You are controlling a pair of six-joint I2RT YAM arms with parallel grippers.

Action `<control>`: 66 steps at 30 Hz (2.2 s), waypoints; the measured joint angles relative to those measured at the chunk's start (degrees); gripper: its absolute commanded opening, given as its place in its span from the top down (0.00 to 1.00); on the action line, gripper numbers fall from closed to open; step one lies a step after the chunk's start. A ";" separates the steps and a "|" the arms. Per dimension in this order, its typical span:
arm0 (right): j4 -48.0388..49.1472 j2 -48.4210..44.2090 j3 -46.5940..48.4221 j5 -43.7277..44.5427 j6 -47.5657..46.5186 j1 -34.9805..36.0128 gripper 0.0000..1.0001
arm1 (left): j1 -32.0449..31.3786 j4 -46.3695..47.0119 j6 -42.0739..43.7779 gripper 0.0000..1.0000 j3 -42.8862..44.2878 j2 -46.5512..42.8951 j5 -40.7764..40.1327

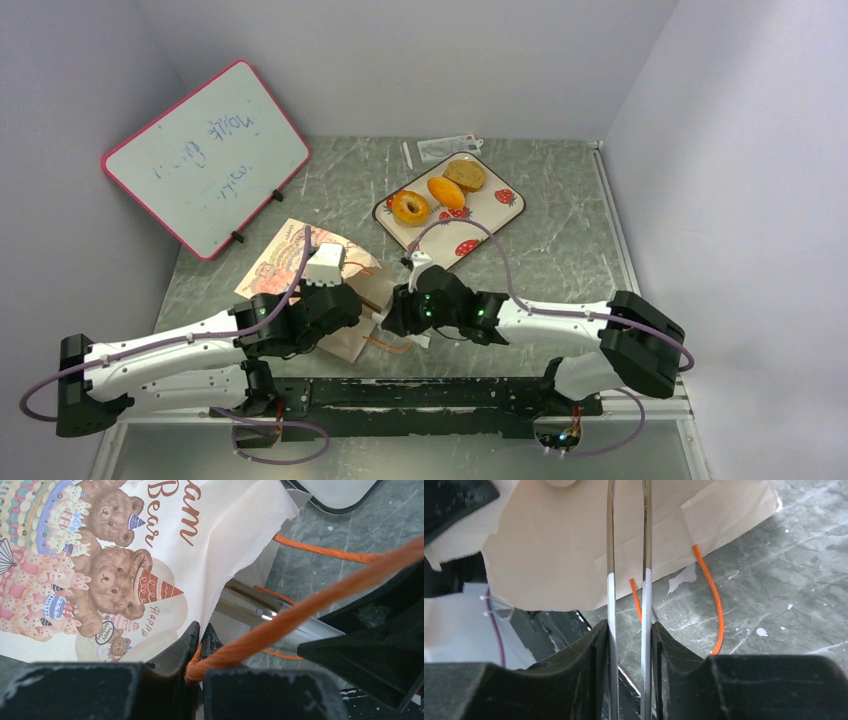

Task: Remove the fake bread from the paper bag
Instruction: Pick up the clamp from the paper bag, then take out the fake bread from the paper bag.

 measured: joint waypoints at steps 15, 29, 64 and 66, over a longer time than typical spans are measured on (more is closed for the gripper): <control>11.78 5.53 -3.37 -23.41 19.98 -15.06 0.59 | 0.00 0.13 0.46 0.93 0.15 0.00 0.55; 25.75 11.72 -5.14 -33.09 32.20 -17.09 0.54 | 0.00 0.15 1.05 0.93 0.15 -0.17 0.98; 38.51 28.13 3.48 -33.62 39.41 -17.29 0.60 | 0.04 1.33 3.23 0.93 0.68 -0.31 3.63; 38.75 28.98 4.24 -33.77 39.47 -17.22 0.70 | 0.04 1.44 3.30 0.93 0.68 -0.46 3.65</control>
